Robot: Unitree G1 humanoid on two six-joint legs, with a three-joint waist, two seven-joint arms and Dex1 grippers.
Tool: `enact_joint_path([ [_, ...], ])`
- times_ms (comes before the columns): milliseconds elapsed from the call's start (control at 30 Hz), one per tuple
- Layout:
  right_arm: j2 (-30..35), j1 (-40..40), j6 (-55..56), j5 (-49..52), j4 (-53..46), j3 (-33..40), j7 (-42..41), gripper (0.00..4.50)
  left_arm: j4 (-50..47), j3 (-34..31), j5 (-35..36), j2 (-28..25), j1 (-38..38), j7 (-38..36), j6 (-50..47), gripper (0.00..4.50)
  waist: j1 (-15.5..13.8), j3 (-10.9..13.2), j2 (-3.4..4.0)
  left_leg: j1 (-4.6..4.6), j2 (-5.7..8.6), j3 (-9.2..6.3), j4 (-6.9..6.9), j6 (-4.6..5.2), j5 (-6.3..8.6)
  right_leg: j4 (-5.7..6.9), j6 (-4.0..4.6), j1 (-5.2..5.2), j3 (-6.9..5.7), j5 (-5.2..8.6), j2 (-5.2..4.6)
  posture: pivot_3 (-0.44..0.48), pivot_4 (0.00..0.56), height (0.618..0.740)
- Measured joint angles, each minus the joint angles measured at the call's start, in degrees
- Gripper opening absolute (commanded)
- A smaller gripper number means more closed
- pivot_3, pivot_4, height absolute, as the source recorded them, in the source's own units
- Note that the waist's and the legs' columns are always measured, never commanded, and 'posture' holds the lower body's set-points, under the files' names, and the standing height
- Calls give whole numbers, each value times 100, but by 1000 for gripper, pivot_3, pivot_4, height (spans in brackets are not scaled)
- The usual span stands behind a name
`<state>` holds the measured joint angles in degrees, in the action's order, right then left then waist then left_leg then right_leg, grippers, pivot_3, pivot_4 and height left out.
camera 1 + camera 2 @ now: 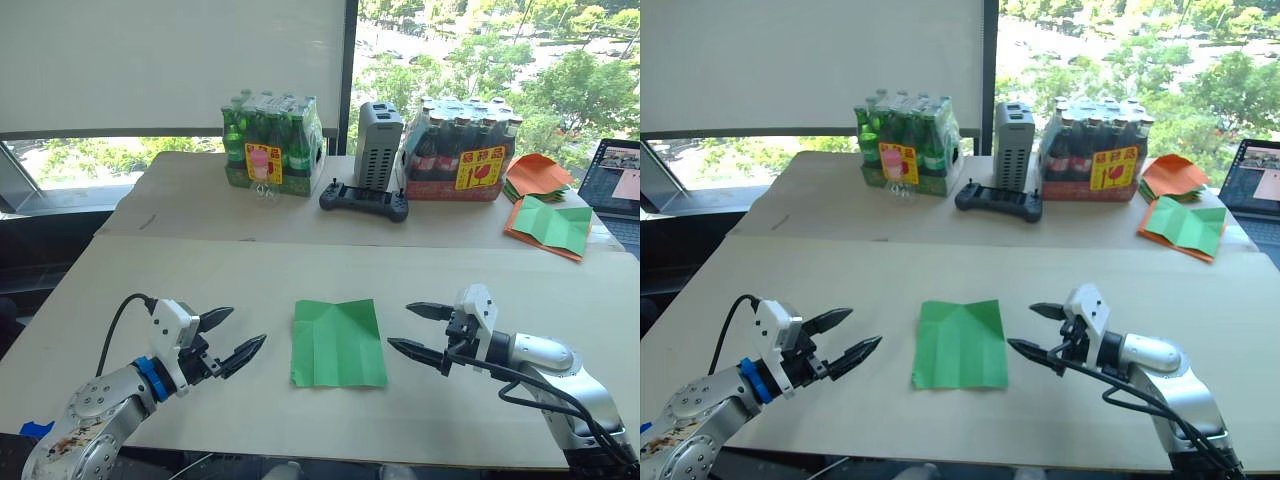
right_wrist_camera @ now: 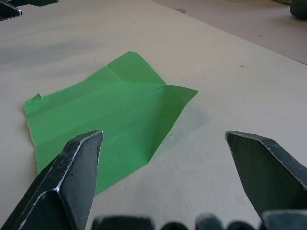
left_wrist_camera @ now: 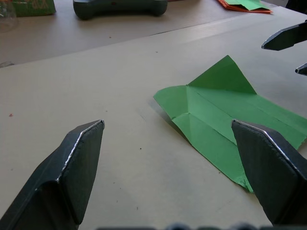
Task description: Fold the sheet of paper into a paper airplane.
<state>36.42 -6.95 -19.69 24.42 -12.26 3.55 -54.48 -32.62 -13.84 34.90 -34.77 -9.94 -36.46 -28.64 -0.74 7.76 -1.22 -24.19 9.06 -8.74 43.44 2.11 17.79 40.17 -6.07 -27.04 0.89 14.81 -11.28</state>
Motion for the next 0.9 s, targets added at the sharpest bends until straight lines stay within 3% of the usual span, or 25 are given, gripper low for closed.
enact_joint_path([
  [233, -13, 0, -82, 0, 0, -52, 82, 4494, -16, -1, 172, -10, 27, -29, -68, 4500, 2, 0, 0, 0, 0, 0, 0, 0, 0, 0, 0, 0, 0, 0, 0, 0, 150, 675],
  [367, -13, 1, -111, 1, 0, -52, 128, 4500, -4, 63, 274, -34, 129, -250, -81, 3343, -1, 0, 0, 0, 0, 0, 1, 0, 0, 0, 0, 0, 0, 0, 0, 0, 150, 675],
  [700, -92, -16, -198, -53, 6, -87, 276, 4500, 1334, 1675, -543, 53, 1879, -1173, 274, 24, -3, 0, 0, 0, 2, -1, 3, 0, 0, 1, -1, 3, -3, -1, -3, 0, 150, 675],
  [900, -90, -20, -200, -116, 31, -96, 355, 4500, 2273, 2431, -1076, 438, 2330, -1494, 572, 24, 3, 0, -1, -4, 2, -5, 12, 1, -1, 0, -3, 6, -7, -2, -3, 0, 150, 675],
])
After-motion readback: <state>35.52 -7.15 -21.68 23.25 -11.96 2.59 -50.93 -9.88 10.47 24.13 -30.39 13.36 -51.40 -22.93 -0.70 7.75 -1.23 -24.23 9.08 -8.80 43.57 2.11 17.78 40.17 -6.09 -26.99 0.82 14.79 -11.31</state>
